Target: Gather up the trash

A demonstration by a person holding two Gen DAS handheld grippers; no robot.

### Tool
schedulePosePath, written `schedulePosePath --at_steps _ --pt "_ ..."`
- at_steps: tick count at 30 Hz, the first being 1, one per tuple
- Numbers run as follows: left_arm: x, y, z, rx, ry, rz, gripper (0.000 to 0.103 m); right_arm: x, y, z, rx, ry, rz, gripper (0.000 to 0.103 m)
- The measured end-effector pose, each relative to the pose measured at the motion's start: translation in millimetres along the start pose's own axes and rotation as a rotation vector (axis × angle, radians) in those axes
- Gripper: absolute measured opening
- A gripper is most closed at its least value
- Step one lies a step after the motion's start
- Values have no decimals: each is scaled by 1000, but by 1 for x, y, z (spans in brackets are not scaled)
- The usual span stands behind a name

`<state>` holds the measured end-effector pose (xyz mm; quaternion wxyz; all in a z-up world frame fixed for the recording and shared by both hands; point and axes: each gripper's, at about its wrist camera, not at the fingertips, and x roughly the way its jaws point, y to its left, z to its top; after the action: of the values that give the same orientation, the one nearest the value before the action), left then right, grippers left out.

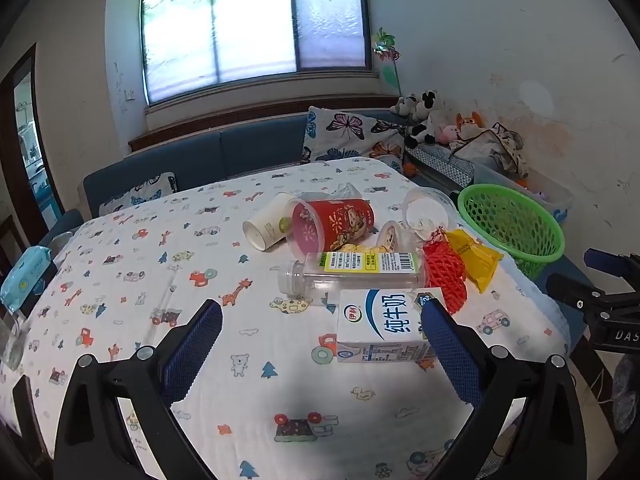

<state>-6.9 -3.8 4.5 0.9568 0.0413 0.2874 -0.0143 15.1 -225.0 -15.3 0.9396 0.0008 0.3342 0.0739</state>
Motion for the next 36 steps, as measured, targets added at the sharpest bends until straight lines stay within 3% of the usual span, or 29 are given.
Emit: schedulePosePath --at_steps 36 --pt "4 1 -1 -1 3 -3 97 8 4 -1 -3 12 1 99"
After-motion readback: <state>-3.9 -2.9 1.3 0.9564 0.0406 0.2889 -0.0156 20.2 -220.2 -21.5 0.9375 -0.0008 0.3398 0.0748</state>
